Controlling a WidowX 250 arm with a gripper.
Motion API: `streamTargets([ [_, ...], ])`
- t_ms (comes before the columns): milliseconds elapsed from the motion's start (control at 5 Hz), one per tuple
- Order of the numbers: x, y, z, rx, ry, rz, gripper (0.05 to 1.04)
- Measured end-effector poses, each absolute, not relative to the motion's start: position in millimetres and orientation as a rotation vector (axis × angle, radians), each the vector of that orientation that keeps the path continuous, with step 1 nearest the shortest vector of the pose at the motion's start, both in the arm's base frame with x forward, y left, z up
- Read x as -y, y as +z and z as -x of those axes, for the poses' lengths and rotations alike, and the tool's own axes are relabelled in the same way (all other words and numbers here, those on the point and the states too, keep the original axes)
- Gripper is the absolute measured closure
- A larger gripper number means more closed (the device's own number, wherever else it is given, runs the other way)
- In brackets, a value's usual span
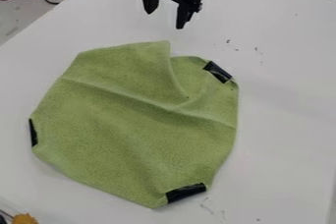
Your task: The robot folds the cloth from the top right to the bottom left
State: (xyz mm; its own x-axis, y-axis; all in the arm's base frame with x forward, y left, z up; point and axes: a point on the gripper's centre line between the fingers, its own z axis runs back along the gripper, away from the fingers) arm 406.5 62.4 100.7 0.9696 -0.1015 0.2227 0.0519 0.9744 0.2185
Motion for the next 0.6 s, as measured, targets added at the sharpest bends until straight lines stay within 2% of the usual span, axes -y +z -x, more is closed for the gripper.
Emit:
streamTargets([
  [400, -45, 71, -413, 0.155, -0.124, -0.211, 0.084],
  [600, -20, 66, -434, 0.157, -0.204, -0.187, 0.084],
])
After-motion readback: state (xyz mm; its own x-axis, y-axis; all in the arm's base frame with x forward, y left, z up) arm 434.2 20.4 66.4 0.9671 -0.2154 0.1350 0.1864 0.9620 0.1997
